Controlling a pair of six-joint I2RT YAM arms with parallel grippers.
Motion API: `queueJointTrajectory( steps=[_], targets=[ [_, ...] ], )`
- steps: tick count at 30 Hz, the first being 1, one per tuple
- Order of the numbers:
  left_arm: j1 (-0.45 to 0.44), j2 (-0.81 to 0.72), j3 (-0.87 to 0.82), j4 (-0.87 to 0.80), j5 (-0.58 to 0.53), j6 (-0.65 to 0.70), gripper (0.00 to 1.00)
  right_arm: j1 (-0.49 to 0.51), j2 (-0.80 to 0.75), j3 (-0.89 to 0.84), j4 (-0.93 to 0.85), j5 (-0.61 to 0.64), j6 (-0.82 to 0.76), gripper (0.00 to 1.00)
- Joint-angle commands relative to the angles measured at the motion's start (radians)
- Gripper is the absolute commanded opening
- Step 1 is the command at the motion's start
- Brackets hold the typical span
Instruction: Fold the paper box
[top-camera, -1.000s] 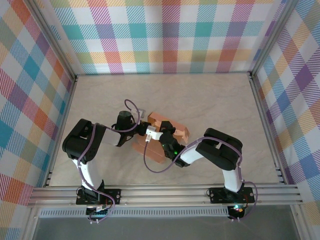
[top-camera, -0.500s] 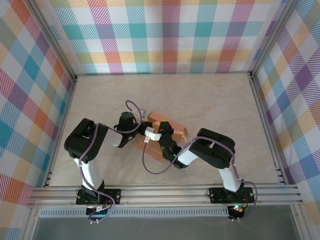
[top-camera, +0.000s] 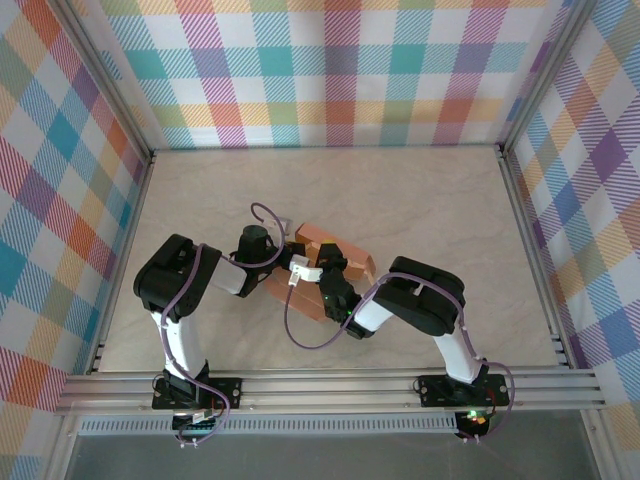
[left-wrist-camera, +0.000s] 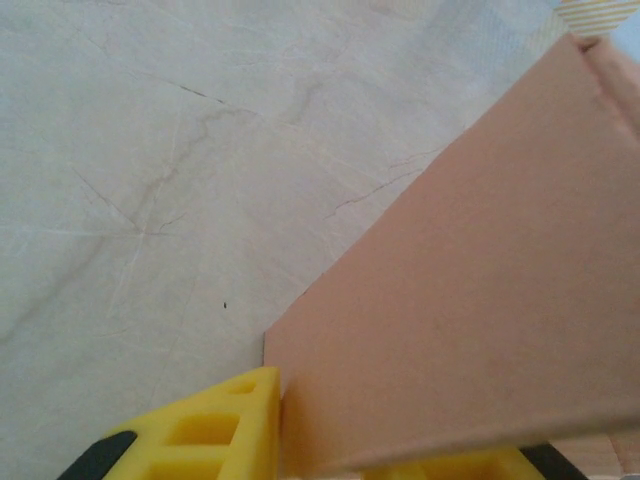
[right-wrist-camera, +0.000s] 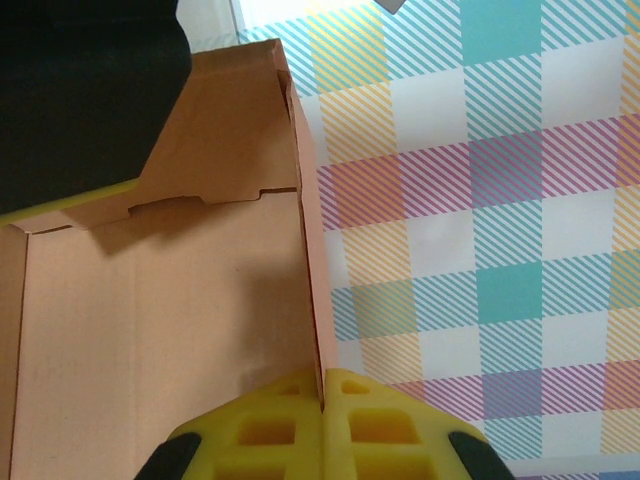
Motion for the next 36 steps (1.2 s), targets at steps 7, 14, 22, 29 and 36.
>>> queueJointTrajectory(
  steps=[7, 14, 22, 29, 36],
  targets=[
    [-0.023, 0.035, 0.008, -0.062, 0.029, 0.016, 0.16, 0.025, 0.038, 0.005, -0.088, -0.066, 0.020, 0.00],
    [-0.027, 0.022, 0.007, -0.082, 0.013, 0.035, 0.04, 0.024, 0.019, 0.018, -0.104, -0.066, 0.039, 0.02],
    [-0.028, 0.006, 0.008, -0.108, 0.004, 0.059, 0.05, 0.025, -0.145, 0.008, -0.329, -0.069, 0.254, 0.44],
    [-0.027, -0.013, 0.011, -0.142, -0.014, 0.083, 0.05, 0.036, -0.384, 0.062, -0.878, -0.177, 0.636, 0.81],
    [-0.028, -0.017, 0.012, -0.155, -0.017, 0.095, 0.05, 0.035, -0.547, 0.151, -1.196, -0.299, 0.887, 0.94]
  ],
)
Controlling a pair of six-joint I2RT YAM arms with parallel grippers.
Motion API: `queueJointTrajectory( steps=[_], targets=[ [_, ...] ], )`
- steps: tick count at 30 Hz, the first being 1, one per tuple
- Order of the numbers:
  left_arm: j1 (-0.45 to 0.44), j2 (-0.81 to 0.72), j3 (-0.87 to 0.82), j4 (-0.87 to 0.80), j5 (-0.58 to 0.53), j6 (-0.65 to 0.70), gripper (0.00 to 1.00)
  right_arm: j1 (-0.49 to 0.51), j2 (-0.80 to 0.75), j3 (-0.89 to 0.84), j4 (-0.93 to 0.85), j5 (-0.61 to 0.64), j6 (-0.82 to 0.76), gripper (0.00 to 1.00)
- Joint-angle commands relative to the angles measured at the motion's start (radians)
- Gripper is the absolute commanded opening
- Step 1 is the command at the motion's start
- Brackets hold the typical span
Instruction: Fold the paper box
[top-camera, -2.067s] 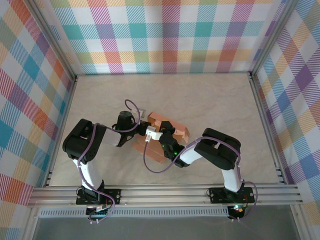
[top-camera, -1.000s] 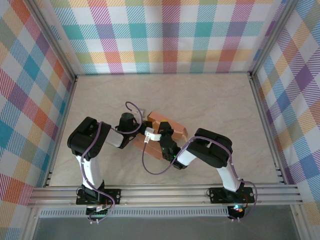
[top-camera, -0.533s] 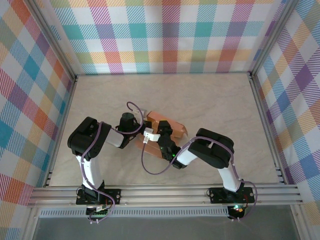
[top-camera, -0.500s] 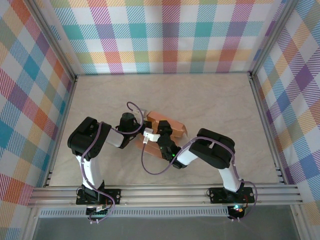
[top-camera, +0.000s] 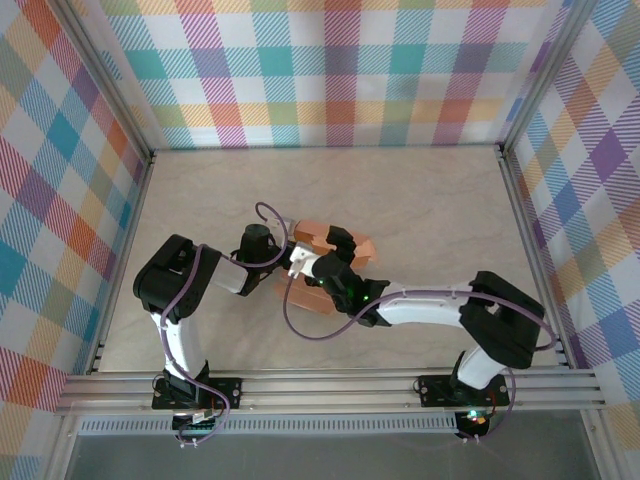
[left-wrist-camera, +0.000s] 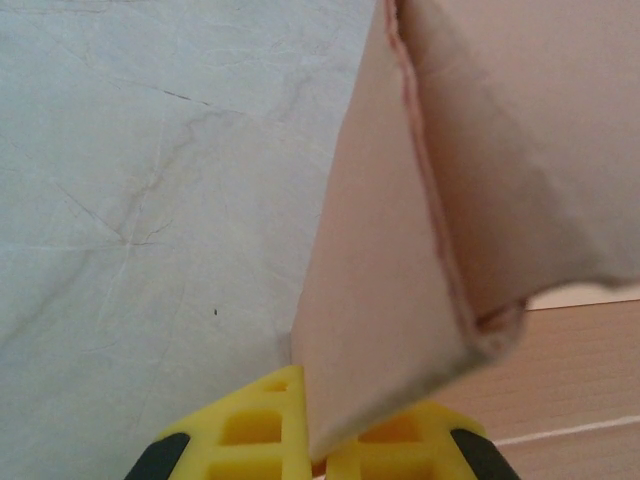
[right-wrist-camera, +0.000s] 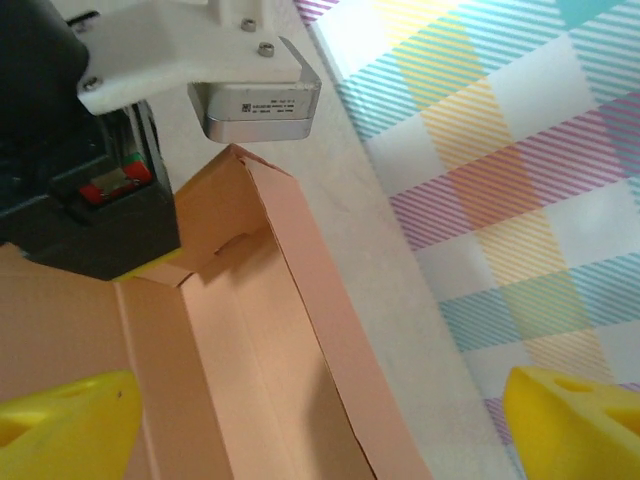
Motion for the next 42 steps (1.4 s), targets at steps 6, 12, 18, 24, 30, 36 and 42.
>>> queueJointTrajectory(
  steps=[6, 12, 18, 24, 30, 36, 42],
  targets=[
    [-0.026, -0.020, -0.026, -0.073, -0.033, 0.038, 0.06, -0.072, -0.157, 0.199, -0.395, -0.281, 0.508, 0.95],
    [-0.072, -0.055, -0.056, -0.059, -0.115, 0.101, 0.07, -0.348, -0.168, 0.294, -0.531, -0.627, 1.018, 0.93],
    [-0.107, -0.054, -0.067, -0.037, -0.132, 0.132, 0.09, -0.599, 0.042, 0.447, -0.687, -1.051, 1.284, 0.91],
    [-0.129, -0.041, -0.045, -0.067, -0.129, 0.149, 0.10, -0.631, 0.245, 0.562, -0.771, -1.343, 1.173, 0.88],
    [-0.132, -0.037, -0.034, -0.082, -0.129, 0.153, 0.10, -0.618, 0.334, 0.587, -0.729, -1.467, 1.127, 0.79],
    [-0.134, -0.015, -0.022, -0.074, -0.117, 0.149, 0.10, -0.601, 0.410, 0.624, -0.729, -1.526, 1.115, 0.72],
    [-0.134, 0.002, -0.021, -0.042, -0.110, 0.132, 0.10, -0.601, 0.451, 0.623, -0.733, -1.518, 1.121, 0.63]
  ],
)
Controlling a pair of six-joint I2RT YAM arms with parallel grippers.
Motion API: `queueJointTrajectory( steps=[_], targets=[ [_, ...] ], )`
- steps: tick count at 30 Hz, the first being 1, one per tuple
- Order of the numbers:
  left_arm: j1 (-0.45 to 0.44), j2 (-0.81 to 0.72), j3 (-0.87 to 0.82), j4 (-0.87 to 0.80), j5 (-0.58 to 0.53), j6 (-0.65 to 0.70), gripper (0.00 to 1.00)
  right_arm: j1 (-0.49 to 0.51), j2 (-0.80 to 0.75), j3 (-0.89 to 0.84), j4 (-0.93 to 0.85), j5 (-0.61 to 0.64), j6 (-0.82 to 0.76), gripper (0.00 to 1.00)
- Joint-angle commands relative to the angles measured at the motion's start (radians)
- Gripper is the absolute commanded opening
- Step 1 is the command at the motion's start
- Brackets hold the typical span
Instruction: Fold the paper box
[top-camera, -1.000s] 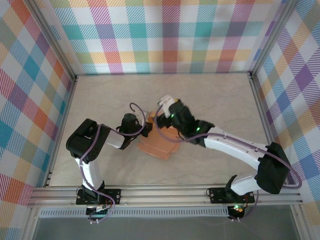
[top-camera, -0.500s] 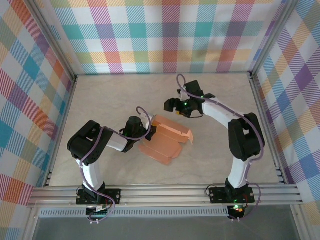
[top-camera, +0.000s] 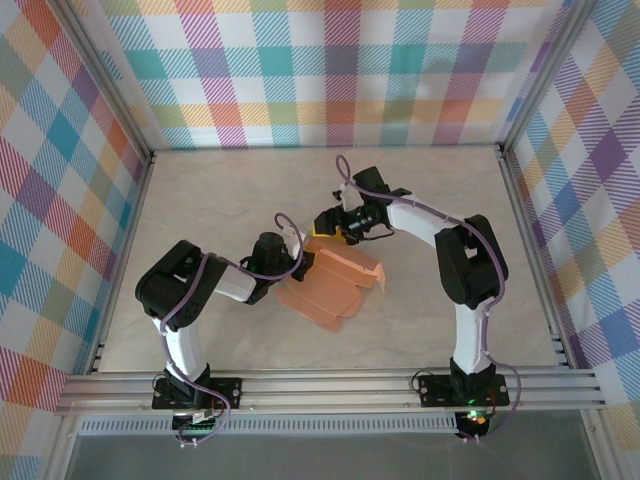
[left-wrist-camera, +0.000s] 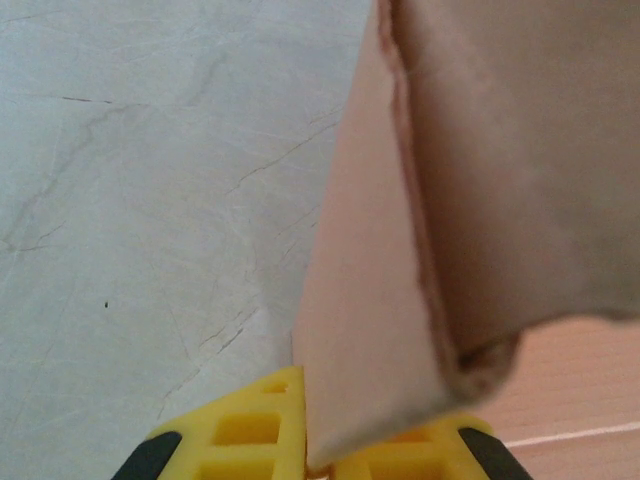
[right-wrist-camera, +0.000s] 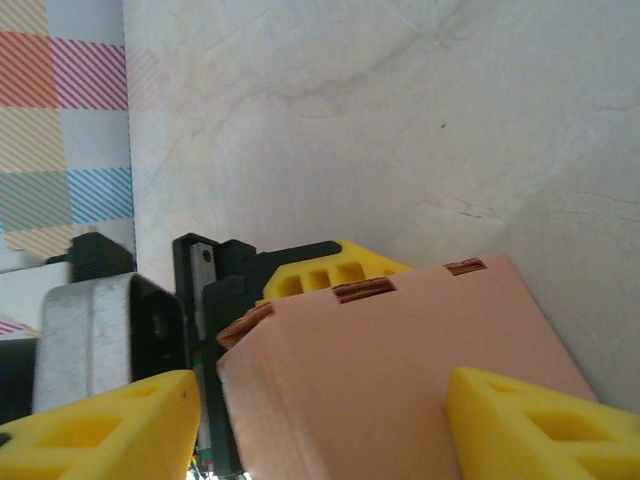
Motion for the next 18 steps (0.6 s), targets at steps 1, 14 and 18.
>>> queueJointTrajectory(
  steps=[1, 14, 18],
  targets=[
    [-0.011, 0.038, 0.009, -0.028, 0.020, -0.007, 0.11, 0.002, 0.029, 0.018, -0.006, -0.037, -0.008, 0.61],
    [-0.006, 0.045, -0.002, 0.071, 0.041, -0.087, 0.18, -0.010, 0.032, -0.011, 0.005, -0.029, 0.004, 0.53],
    [0.003, 0.049, -0.009, 0.110, 0.046, -0.110, 0.19, -0.012, 0.029, -0.018, 0.015, -0.041, 0.007, 0.53]
  ],
)
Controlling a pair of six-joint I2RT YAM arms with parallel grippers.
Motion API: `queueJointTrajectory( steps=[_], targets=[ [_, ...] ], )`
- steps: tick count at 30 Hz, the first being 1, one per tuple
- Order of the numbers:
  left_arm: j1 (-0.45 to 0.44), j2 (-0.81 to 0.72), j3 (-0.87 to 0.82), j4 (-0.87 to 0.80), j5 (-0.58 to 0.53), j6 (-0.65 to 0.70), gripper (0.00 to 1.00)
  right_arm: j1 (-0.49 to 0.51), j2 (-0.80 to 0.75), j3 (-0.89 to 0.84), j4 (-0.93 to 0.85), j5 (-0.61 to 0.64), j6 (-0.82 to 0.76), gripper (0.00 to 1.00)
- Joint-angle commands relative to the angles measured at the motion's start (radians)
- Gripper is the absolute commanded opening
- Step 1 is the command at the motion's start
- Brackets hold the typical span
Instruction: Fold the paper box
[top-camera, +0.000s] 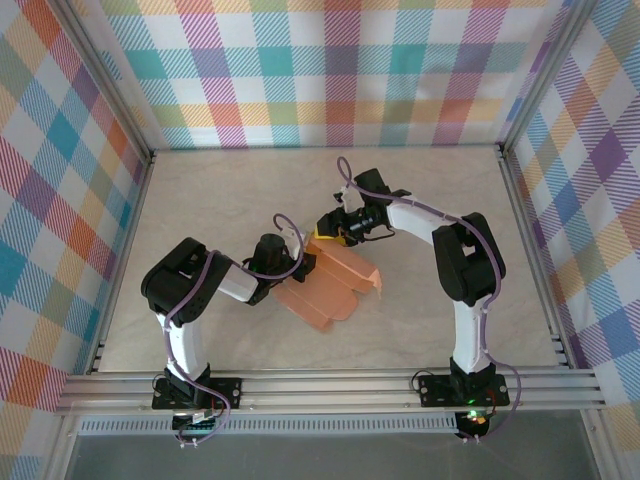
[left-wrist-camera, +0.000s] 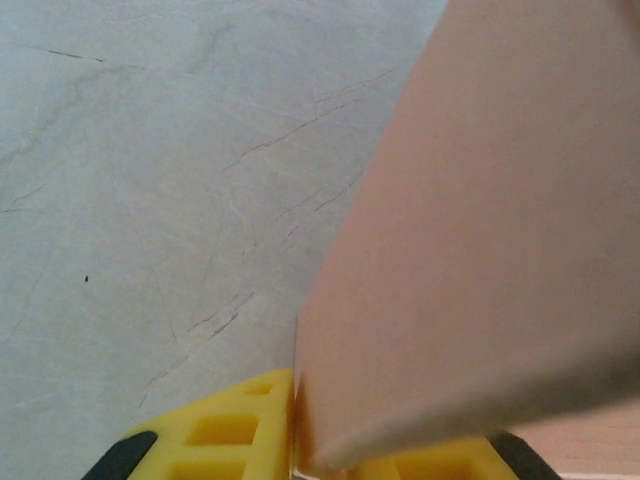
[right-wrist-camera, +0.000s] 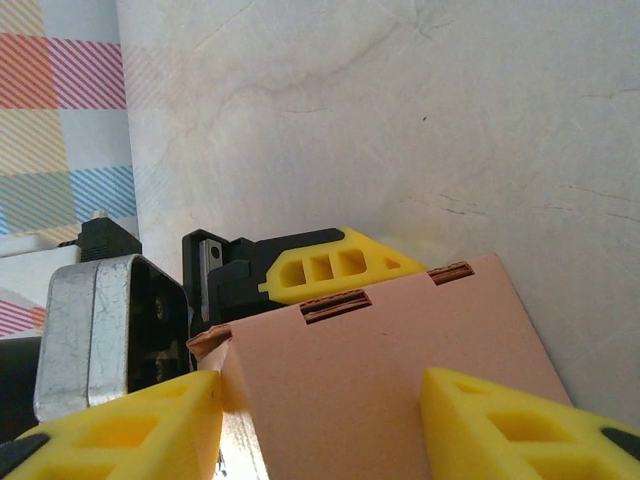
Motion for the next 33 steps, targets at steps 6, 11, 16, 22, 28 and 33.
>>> queueJointTrajectory(
  steps=[6, 11, 16, 22, 28, 33],
  targets=[
    [0.014, 0.023, -0.017, 0.147, 0.042, -0.063, 0.24, -0.009, 0.009, -0.031, 0.036, -0.040, 0.030, 0.52],
    [0.030, 0.024, -0.028, 0.186, 0.043, -0.079, 0.25, -0.011, 0.008, -0.033, 0.038, -0.045, 0.032, 0.51],
    [0.044, 0.024, -0.025, 0.208, 0.054, -0.094, 0.25, -0.012, 0.012, -0.033, 0.039, -0.053, 0.036, 0.50],
    [0.046, 0.051, -0.004, 0.226, 0.077, -0.111, 0.24, -0.011, 0.013, -0.034, 0.062, -0.074, 0.057, 0.50],
    [0.045, 0.078, 0.013, 0.238, 0.094, -0.133, 0.14, -0.011, 0.015, -0.040, 0.072, -0.084, 0.070, 0.50],
    [0.045, 0.073, 0.017, 0.215, 0.073, -0.134, 0.05, -0.009, 0.009, -0.071, 0.130, -0.112, 0.119, 0.48]
  ],
)
